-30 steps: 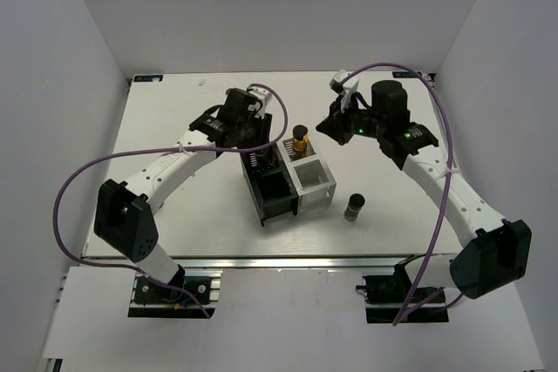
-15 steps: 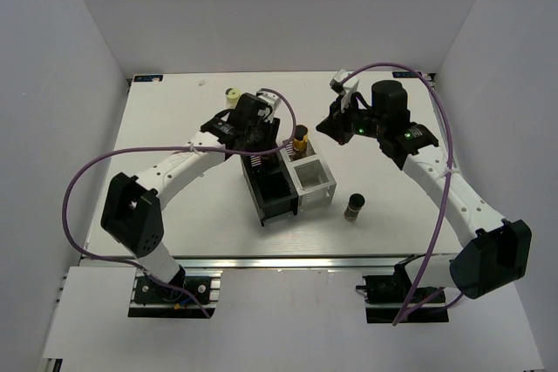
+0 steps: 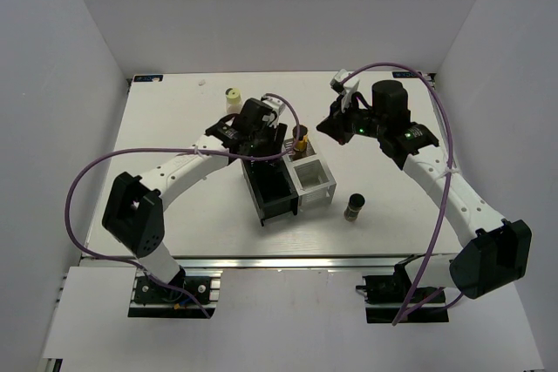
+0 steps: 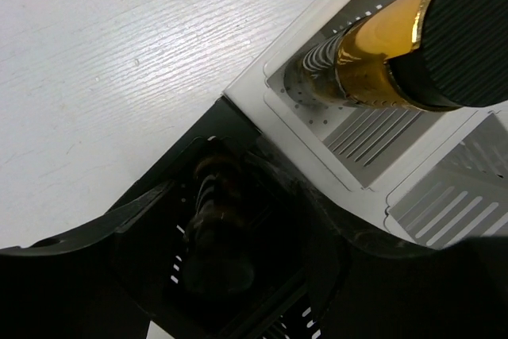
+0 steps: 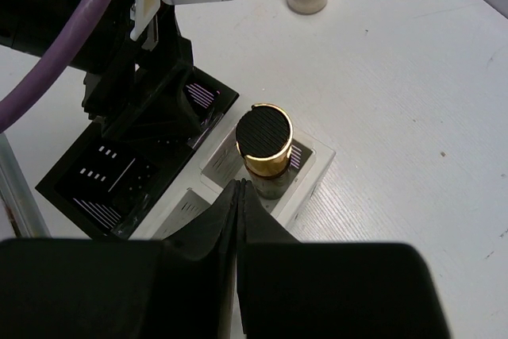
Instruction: Organize the condiment bottles
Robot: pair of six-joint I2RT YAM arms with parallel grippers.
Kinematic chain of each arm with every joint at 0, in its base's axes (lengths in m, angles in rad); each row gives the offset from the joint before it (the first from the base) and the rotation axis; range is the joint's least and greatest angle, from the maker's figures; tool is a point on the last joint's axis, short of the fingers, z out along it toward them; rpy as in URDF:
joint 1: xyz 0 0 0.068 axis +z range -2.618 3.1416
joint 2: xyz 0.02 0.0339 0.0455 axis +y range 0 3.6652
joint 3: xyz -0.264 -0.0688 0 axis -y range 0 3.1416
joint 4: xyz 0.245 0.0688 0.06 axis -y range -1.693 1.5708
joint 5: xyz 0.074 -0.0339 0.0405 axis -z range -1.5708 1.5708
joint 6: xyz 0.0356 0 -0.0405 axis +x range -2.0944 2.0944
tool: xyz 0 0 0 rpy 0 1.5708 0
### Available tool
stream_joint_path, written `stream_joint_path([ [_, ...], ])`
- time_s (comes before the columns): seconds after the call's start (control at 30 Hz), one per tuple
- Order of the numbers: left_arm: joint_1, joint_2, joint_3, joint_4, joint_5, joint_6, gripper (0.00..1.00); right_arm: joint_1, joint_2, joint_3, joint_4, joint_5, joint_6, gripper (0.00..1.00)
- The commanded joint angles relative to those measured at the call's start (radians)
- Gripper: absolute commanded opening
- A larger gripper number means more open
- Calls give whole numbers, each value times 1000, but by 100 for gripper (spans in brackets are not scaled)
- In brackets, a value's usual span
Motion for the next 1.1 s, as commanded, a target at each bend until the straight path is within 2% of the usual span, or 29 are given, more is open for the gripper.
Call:
stream_joint_path([
  [0.0,-7,-21,-7,28,-15,3,71,-5,-24,2,31,-9,-3,0],
  [0.07,-9,-23,-7,30,-16,3,75,-5,-25,2,31,-12,-6,0],
  [0.3,-9,-41,38,16,-35,0,75,-6,-33,5,11,-27,-32,2],
  [0.37,-9,-53,62,10,-51,-2,75,-8,-38,8,-3,-39,-50,9],
  [0.43,-9,-68,96,2,-68,-2,74,-8,-45,14,-31,-65,-90,24],
  [0.47,-9,-84,104,-5,-85,-3,73,-6,-51,15,-41,-74,-104,35],
  [0.6,-9,-133,131,-25,-122,-12,72,-6,-73,15,-97,-120,-190,53],
  [0.7,-9,-180,130,-38,-148,-25,71,-8,-97,2,-135,-147,-231,60],
  [0.77,-9,-202,118,-54,-154,-35,67,-6,-117,-4,-178,-163,-287,60],
  [0.83,-7,-237,106,-68,-151,-60,53,-8,-130,-5,-216,-174,-348,58],
  [0.9,-9,-266,73,-84,-144,-80,42,-8,-151,-6,-282,-144,-374,48],
  [0.93,-9,-300,60,-85,-144,-103,32,-8,-156,-8,-307,-130,-388,43],
  [0.97,-9,-318,29,-91,-147,-115,27,-8,-170,-14,-355,-113,-409,35],
  [1.0,-9,-361,12,-93,-157,-139,23,-9,-176,-18,-376,-75,-416,32],
  [1.07,-9,-407,-38,-90,-174,-166,22,-8,-196,-32,-440,-46,-416,30],
])
